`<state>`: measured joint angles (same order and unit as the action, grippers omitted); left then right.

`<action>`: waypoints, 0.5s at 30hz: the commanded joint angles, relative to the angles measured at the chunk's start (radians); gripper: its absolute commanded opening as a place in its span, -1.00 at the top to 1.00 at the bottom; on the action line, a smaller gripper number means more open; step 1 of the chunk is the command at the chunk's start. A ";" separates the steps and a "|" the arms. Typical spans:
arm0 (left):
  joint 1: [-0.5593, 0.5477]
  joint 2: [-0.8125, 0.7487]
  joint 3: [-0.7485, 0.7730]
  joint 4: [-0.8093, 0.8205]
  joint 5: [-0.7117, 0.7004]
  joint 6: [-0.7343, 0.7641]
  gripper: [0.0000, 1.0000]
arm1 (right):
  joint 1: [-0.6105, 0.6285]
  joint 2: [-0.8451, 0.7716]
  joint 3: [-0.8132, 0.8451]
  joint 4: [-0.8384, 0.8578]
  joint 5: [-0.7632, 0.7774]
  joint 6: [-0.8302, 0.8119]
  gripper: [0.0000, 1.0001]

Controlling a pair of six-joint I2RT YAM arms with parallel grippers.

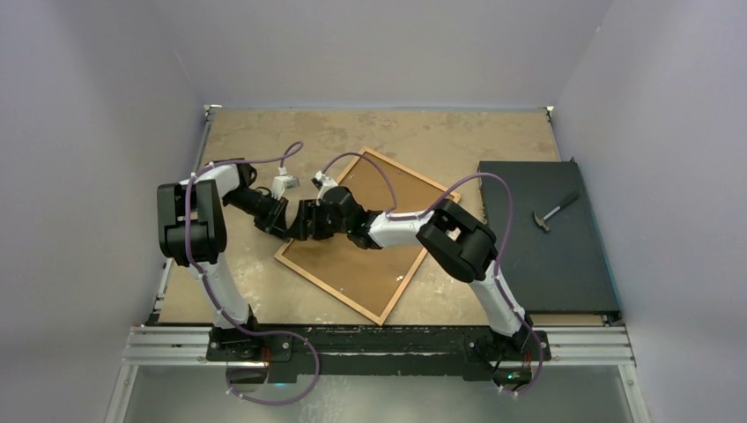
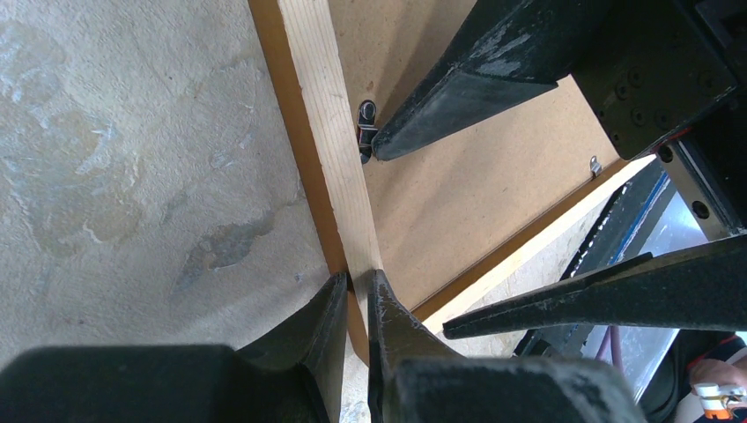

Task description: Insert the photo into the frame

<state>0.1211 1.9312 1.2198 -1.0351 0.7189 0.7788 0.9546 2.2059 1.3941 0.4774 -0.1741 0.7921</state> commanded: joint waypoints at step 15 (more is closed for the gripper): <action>-0.020 -0.009 -0.021 0.030 -0.039 0.065 0.92 | -0.001 -0.003 -0.107 0.184 0.154 -0.018 -0.40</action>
<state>0.1207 1.9293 1.2194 -1.0363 0.7181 0.7887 0.9642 2.2066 1.3228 0.6209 -0.1223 0.8112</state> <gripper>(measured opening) 0.092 0.693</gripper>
